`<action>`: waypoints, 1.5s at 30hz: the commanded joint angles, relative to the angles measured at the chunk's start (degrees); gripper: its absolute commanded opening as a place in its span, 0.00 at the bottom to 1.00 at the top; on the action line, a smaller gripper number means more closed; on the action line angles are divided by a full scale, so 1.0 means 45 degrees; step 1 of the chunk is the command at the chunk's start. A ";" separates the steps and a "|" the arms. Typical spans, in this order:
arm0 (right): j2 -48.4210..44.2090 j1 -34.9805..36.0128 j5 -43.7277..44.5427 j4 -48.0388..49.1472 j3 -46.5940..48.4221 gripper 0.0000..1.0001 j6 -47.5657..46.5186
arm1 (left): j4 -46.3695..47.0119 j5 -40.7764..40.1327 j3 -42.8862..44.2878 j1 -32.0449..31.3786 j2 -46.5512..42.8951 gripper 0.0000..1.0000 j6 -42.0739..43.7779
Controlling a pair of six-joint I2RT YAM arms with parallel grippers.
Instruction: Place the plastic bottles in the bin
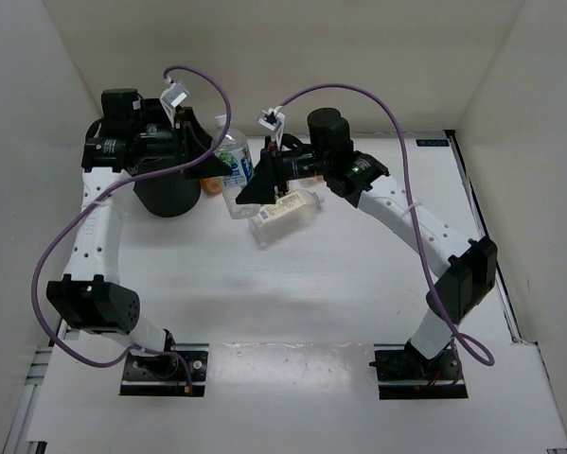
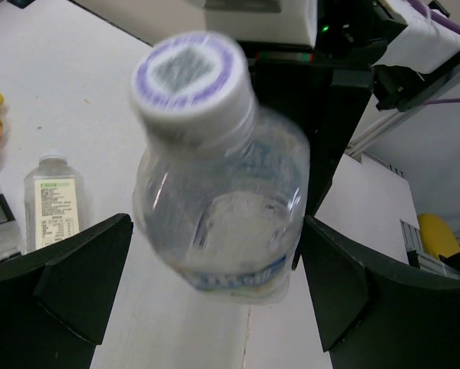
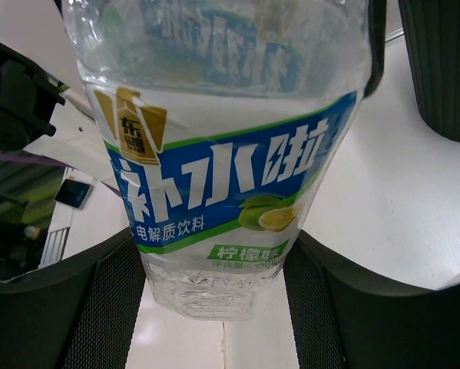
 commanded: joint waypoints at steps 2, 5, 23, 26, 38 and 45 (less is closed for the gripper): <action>0.0131 0.0170 -0.0533 0.0528 0.0635 0.01 0.0108 | 0.0143 0.0950 0.1088 -0.0410 0.0057 1.00 0.0320; 0.0385 0.0170 -0.0668 0.0645 0.0752 0.01 0.0245 | 0.0143 0.0679 0.1226 -0.0644 0.0174 1.00 0.0320; 0.0523 0.0287 0.0110 -0.0058 0.1223 0.51 0.0108 | 0.0143 -0.2193 0.0464 -0.0761 -0.0196 0.10 0.0202; 0.0405 0.0053 0.0696 -0.0175 0.0891 0.74 0.0108 | 0.0026 -0.2701 0.0464 -0.0644 -0.0313 0.10 0.0202; -0.1137 -0.1001 0.3527 -0.0175 -0.0476 1.00 0.0693 | 0.0026 -0.6758 0.1653 -0.0117 -0.0314 0.10 0.0552; -0.2133 -0.1491 0.4370 -0.0721 -0.1591 1.00 0.0383 | 0.1255 -1.6931 0.4481 -0.1386 -0.0374 0.10 0.2973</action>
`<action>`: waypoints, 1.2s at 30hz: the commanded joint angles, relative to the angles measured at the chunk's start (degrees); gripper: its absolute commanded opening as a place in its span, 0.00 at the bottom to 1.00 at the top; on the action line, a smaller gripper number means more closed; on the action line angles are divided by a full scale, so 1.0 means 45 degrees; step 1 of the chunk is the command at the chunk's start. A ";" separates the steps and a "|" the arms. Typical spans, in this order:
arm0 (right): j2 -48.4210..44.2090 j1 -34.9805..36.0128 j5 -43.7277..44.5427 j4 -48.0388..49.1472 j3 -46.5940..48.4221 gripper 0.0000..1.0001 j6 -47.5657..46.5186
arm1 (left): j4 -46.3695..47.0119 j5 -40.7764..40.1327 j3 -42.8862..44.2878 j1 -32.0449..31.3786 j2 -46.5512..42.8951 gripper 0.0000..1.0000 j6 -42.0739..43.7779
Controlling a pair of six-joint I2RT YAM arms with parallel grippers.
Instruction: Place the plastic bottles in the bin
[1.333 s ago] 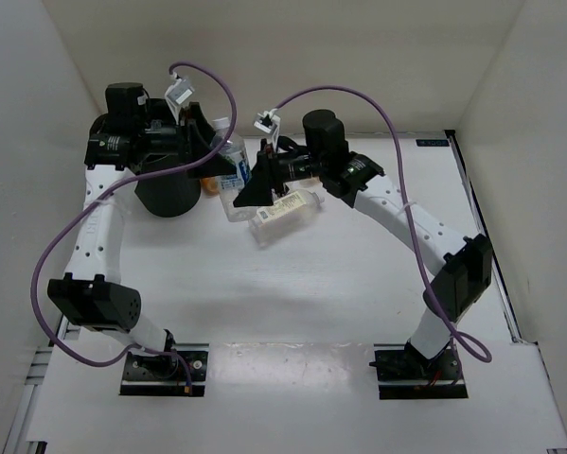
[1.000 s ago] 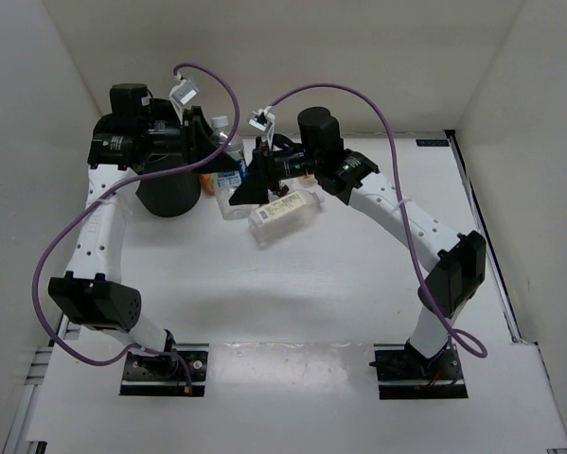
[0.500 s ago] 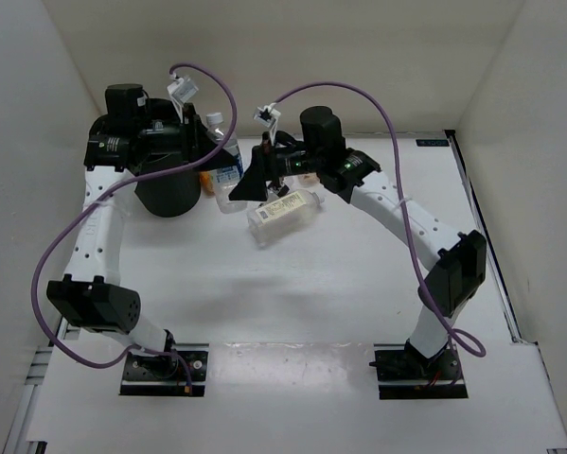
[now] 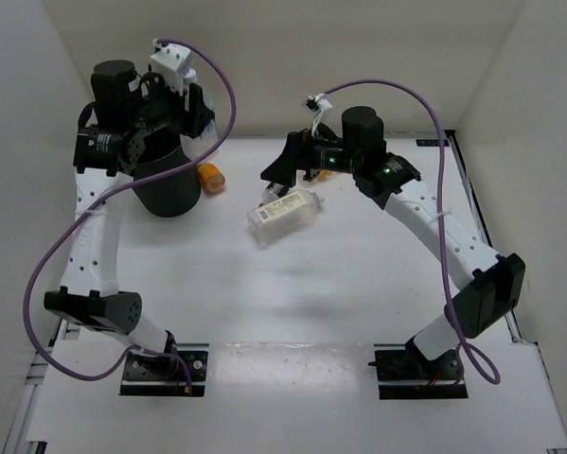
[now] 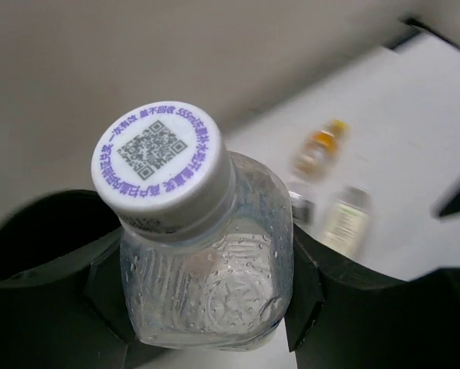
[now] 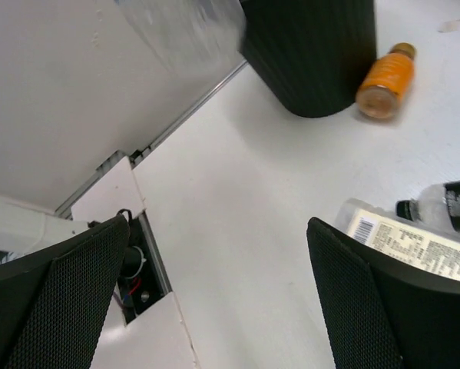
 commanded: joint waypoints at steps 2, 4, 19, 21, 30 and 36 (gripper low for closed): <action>-0.0638 -0.0019 0.0464 -0.0296 -0.0493 1.00 -0.0351 | 0.1825 -0.7787 0.1443 -0.0153 -0.0304 0.10 0.1839; -0.0755 -0.0019 0.0582 -0.0296 -0.0728 1.00 -0.0353 | 0.2431 -0.8776 0.0937 0.0002 0.0201 0.10 0.3050; -0.2160 -0.0019 0.1361 -0.0803 -0.2642 1.00 -0.0859 | 0.2551 -0.6983 0.1208 0.2152 0.4149 0.22 0.2116; -0.2337 -0.0019 0.1498 -0.0921 -0.3032 1.00 -0.0860 | 0.2551 -0.6983 0.0761 0.2308 0.4286 0.38 0.1728; -0.2436 -0.0019 0.2532 -0.1173 -0.3444 1.00 -0.0296 | 0.2551 -0.6221 -0.1037 0.3031 0.3643 0.78 0.0710; -0.2280 -0.0019 0.3472 -0.1544 -0.3327 1.00 -0.0040 | 0.2551 -0.6104 -0.1487 0.3031 0.3212 1.00 0.0710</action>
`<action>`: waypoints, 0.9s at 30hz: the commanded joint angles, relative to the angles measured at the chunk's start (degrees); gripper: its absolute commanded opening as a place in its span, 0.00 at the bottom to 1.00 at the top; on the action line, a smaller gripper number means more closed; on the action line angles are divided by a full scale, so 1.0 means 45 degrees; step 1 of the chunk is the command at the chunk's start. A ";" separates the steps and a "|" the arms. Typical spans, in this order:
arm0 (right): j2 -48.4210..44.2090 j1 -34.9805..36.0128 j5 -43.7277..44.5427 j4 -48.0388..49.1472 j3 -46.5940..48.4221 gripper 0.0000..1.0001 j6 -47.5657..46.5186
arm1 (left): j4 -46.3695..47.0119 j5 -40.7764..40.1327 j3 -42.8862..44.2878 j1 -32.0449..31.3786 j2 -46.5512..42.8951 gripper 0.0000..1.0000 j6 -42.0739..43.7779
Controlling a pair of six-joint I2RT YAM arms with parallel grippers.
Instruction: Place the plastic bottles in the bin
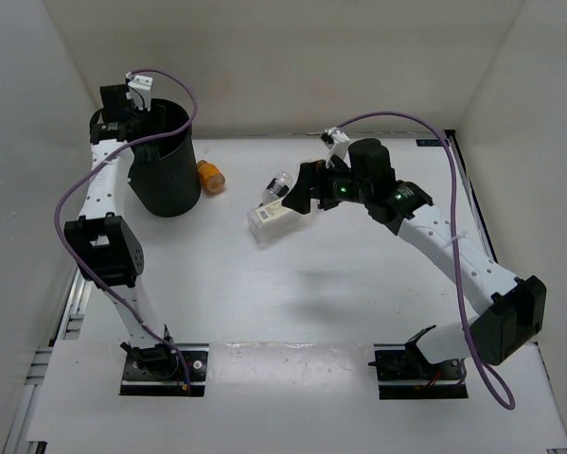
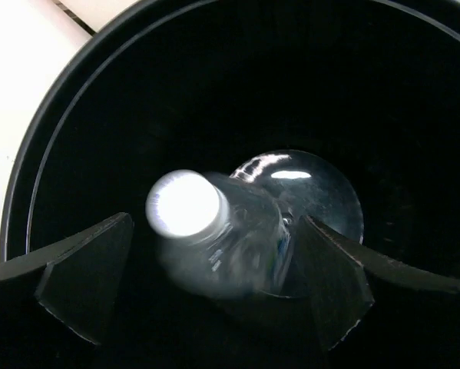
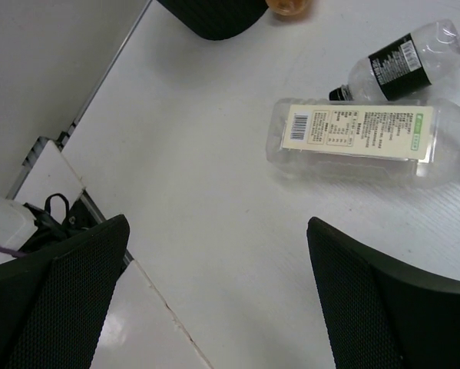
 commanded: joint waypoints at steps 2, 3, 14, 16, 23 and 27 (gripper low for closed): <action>0.0008 0.0010 0.0616 -0.0089 0.0126 1.00 0.0169 | 0.0220 0.0322 -0.0044 -0.0053 -0.1490 1.00 -0.0189; 0.0008 0.0010 0.0616 -0.0089 0.0126 1.00 0.0169 | 0.0220 0.0206 -0.0044 -0.0053 -0.1490 1.00 -0.0305; -0.0363 -0.0224 0.1123 -0.0479 -0.0107 1.00 0.0052 | 0.0220 -0.3582 0.2432 -0.0676 -0.2718 1.00 -0.1418; -0.0520 -0.0380 0.1357 -0.0596 -0.0225 1.00 0.0052 | 0.0220 -0.3062 0.2553 -0.0970 -0.3090 1.00 -0.1419; -0.1221 -0.2309 0.2491 -0.1456 -0.1142 1.00 0.1415 | -0.1258 0.1670 0.0211 -0.6055 -0.4461 1.00 0.2983; -0.1846 -0.3367 0.2179 -0.1573 -0.1865 1.00 0.1790 | -0.5339 0.1981 0.0927 -0.8503 -0.1814 1.00 0.4361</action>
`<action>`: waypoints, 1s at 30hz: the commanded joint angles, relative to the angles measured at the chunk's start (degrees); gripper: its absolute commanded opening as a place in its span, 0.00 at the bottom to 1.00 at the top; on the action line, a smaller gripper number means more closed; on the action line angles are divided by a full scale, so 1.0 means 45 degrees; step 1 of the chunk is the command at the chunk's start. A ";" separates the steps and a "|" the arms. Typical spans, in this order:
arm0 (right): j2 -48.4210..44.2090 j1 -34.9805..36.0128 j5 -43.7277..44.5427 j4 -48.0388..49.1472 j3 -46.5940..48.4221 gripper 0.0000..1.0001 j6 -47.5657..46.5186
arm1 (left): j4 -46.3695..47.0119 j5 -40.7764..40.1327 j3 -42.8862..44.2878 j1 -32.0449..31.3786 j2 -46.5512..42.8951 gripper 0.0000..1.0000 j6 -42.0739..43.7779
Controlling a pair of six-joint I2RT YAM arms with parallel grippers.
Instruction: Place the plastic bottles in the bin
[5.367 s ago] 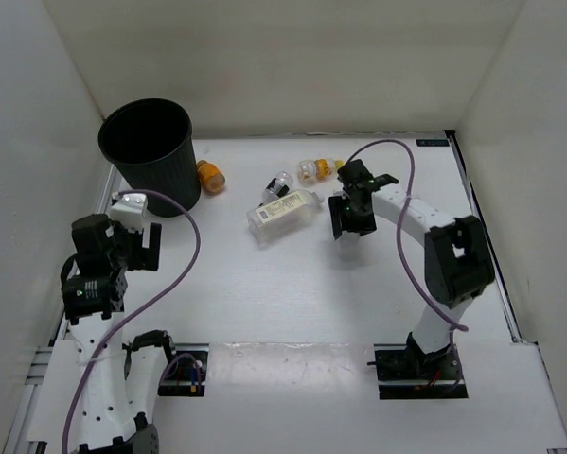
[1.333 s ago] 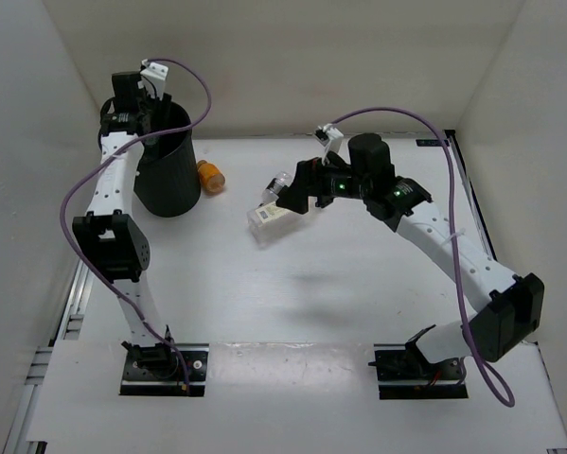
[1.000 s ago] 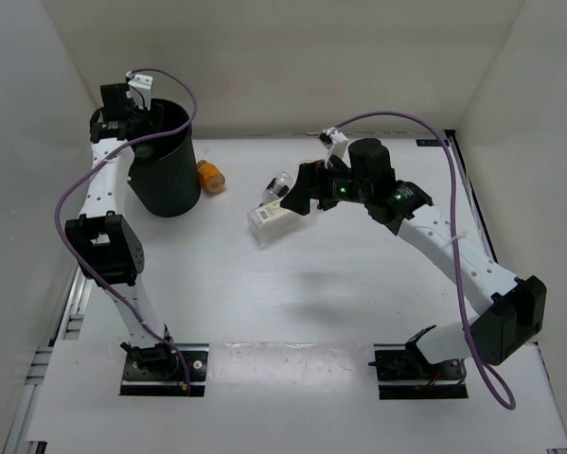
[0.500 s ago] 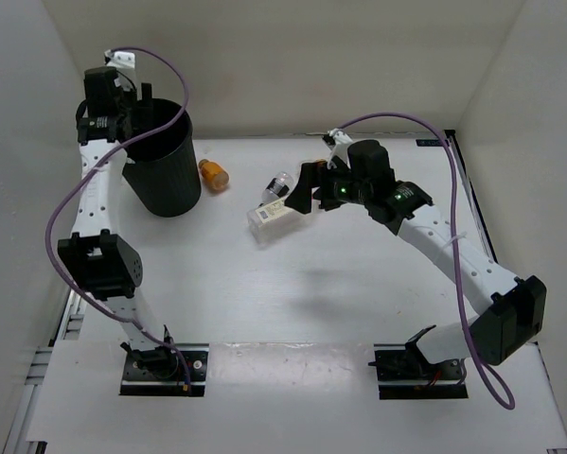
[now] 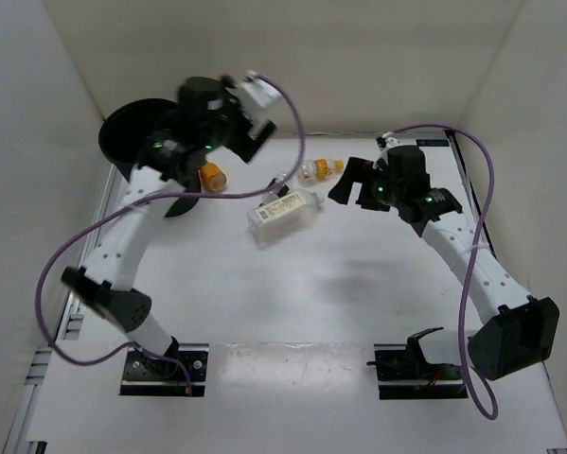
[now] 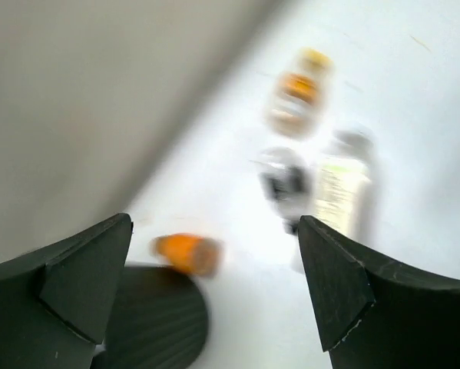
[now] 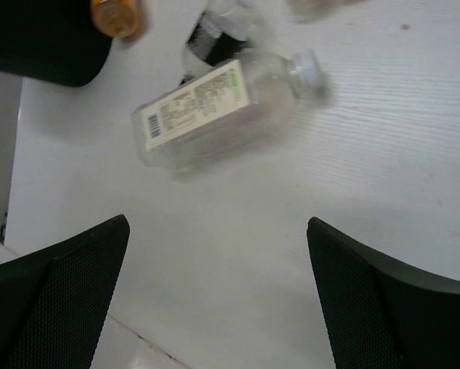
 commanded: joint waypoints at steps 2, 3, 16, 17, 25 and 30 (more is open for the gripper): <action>-0.1065 -0.0940 0.0158 -0.0213 -0.0750 1.00 0.0546 | -0.5258 0.1956 0.0612 -0.1468 0.3127 1.00 0.1856; -0.1184 -0.1078 0.0158 -0.0213 -0.0867 1.00 0.0411 | -0.5267 0.2195 0.0808 -0.1624 0.3539 1.00 0.1856; -0.2064 -0.1880 0.0158 -0.1014 -0.2040 1.00 -0.0528 | -0.3801 0.1789 0.0322 -0.1997 0.6275 1.00 0.2110; -0.2064 -0.1880 0.0158 -0.1014 -0.2040 1.00 -0.0644 | -0.3802 0.1787 0.0322 -0.1997 0.6432 1.00 0.1994; -0.1206 -0.1880 -0.0213 -0.1014 -0.1436 1.00 -0.0879 | -0.3139 -0.0028 0.0887 -0.1997 0.7781 1.00 0.1017; -0.1204 -0.1880 -0.0350 -0.1014 -0.1435 1.00 -0.0996 | -0.2455 0.0067 0.0888 -0.1880 0.7916 1.00 0.1016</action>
